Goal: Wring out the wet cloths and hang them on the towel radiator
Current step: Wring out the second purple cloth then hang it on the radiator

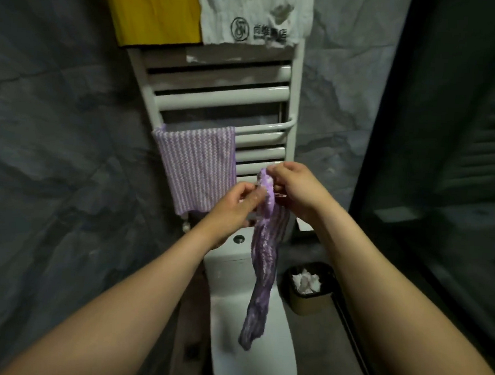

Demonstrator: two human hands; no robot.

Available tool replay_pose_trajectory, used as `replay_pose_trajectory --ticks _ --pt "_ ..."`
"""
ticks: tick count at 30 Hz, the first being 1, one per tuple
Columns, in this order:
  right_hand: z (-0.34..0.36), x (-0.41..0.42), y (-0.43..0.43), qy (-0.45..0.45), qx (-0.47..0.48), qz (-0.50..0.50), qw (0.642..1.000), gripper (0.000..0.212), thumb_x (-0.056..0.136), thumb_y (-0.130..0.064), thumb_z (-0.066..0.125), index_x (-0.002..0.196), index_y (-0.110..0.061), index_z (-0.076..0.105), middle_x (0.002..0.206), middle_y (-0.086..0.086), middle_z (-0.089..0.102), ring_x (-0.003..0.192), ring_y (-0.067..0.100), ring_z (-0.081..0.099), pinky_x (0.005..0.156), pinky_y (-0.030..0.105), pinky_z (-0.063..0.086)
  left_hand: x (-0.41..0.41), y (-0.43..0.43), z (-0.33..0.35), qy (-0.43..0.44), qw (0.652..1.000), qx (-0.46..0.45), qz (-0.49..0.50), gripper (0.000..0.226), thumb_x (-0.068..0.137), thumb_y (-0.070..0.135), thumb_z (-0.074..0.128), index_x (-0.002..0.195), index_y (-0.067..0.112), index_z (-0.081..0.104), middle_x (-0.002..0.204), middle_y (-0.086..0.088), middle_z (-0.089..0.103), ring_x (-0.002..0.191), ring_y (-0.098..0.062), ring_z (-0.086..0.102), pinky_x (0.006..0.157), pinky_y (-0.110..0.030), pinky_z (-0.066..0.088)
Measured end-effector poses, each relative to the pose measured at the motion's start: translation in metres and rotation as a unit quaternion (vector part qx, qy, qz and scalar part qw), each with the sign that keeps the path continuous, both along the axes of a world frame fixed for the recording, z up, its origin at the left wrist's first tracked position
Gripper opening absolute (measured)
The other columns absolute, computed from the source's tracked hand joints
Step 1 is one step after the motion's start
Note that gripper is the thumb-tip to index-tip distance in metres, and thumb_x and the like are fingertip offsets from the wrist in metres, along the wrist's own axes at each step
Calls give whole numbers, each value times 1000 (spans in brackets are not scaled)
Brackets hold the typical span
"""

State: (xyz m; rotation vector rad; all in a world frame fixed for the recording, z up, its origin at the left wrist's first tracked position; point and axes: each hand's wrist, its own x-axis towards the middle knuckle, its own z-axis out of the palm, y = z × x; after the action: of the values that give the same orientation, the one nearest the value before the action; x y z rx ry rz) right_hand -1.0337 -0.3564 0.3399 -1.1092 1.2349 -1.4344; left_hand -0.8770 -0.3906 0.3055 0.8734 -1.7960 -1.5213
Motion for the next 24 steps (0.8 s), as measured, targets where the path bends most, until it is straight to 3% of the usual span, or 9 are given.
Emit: replay_pose_trajectory --ticks 2,5,9,12,15,17,19,21,24 --pt "4 -6 2 39 2 -5 999 10 100 -21 55 99 -11 56 67 4 58 58 14 58 58 28 49 -4 1 5 -35 998 -57 -1 34 89 36 72 114 17 59 111 -3 68 98 -17 72 86 -41 61" --pt "8 -16 3 74 11 -15 997 18 103 -29 51 90 -18 51 79 7 62 70 20 62 66 37 55 -3 -8 13 -31 996 -86 10 9 97 21 62 104 18 66 95 0 73 88 -13 73 80 -31 61" --pt "13 -26 1 88 25 -39 995 28 106 -39 37 90 -22 51 76 3 61 64 16 57 63 30 50 4 -25 17 57 995 9 78 22 104 21 49 93 17 68 85 -3 74 83 -21 69 76 -39 56" --pt "17 -28 -5 133 39 -40 990 39 106 -46 33 90 -18 54 61 -3 56 53 13 51 54 25 43 3 -41 23 48 983 -19 177 25 101 21 44 103 10 67 91 -5 70 84 -20 64 71 -30 46" --pt "17 -33 -14 264 39 -42 963 56 94 -65 45 114 -16 63 105 -3 70 97 13 66 87 33 52 10 -57 36 21 962 -83 260 31 99 21 39 110 4 63 104 -11 66 96 -25 60 75 -29 39" --pt "19 -36 -13 294 40 -8 955 37 88 -56 63 106 -23 60 99 -7 66 90 7 64 80 28 49 18 -72 46 20 950 -92 296 28 100 23 40 107 7 61 102 -13 65 95 -26 60 77 -30 40" --pt "22 -38 -13 312 38 26 949 34 74 -48 67 95 -23 57 89 -3 63 79 9 59 72 29 45 28 -86 57 12 936 -120 331 25 100 22 41 105 7 61 104 -14 66 98 -28 61 82 -34 44" --pt "25 -41 -17 387 42 45 920 38 67 -46 60 94 -19 61 91 5 66 80 12 57 71 32 44 39 -98 68 10 918 -160 363 24 100 17 42 105 6 63 108 -17 67 100 -29 61 89 -35 46" --pt "28 -43 -24 559 95 55 822 17 79 -29 59 71 -14 58 72 2 59 69 14 50 61 30 40 53 -110 79 -11 909 -197 367 26 99 13 41 106 2 64 105 -16 66 95 -25 59 87 -34 46"
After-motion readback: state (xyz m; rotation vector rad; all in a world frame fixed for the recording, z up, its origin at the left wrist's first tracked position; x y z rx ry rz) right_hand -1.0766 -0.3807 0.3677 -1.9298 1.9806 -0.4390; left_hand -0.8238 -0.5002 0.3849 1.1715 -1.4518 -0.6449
